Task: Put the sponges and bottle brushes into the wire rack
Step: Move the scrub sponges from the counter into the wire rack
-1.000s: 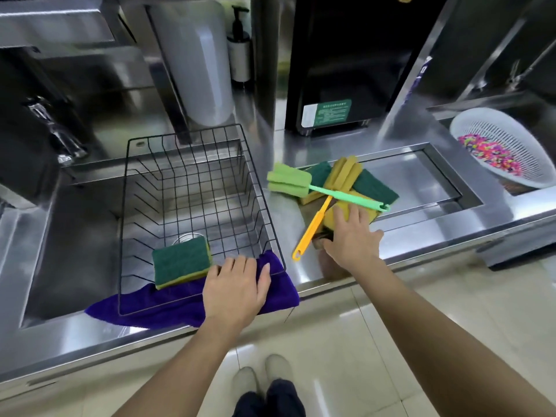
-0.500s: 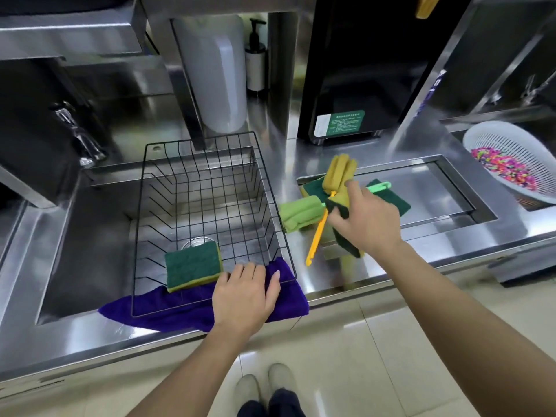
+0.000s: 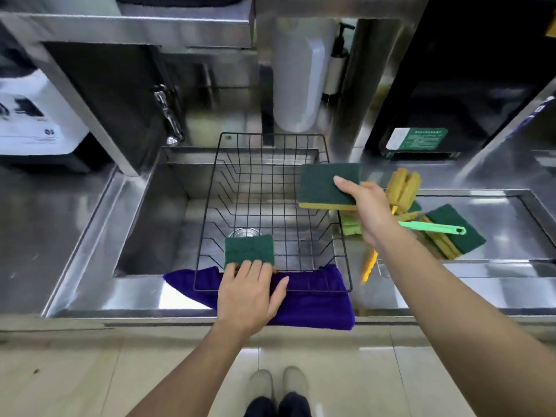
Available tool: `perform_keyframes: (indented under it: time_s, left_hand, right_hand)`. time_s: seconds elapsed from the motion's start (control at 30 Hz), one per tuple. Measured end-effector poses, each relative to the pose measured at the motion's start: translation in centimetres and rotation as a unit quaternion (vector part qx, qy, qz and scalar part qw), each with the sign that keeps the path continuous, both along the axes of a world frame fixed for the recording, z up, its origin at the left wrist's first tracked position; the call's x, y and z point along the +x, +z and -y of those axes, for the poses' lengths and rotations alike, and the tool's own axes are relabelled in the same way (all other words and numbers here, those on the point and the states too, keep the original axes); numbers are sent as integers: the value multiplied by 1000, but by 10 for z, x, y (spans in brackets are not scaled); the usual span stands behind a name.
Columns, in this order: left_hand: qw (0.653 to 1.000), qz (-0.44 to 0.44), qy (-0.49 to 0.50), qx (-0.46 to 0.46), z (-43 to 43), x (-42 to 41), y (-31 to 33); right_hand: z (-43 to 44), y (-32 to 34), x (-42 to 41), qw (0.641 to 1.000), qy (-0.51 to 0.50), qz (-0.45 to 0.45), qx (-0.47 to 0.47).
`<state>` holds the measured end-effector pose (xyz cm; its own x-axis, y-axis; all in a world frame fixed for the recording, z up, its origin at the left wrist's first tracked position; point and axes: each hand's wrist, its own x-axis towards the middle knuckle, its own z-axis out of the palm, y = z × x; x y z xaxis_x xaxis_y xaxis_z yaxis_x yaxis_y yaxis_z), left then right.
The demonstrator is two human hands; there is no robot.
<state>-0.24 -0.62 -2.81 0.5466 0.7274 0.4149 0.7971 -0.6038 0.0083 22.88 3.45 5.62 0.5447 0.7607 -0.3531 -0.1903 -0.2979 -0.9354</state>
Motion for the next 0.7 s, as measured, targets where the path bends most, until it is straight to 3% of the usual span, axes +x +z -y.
perform_keyframes:
  time_s: [0.17, 0.27, 0.4, 0.7]
  left_hand:
    - [1000, -6, 7, -11, -8, -27, -2]
    - [1000, -22, -12, -5, -8, -31, -4]
    - [1000, -8, 7, 3, -13, -37, -12]
    - [999, -2, -25, 36, -8, -28, -9]
  right_hand:
    - [-36, -17, -45, 994, 82, -65, -15]
    - [-55, -34, -67, 992, 109, -48, -37]
    - [-77, -62, -97, 983, 147, 43, -96]
    - [-72, -81, -86, 938, 265, 191, -114]
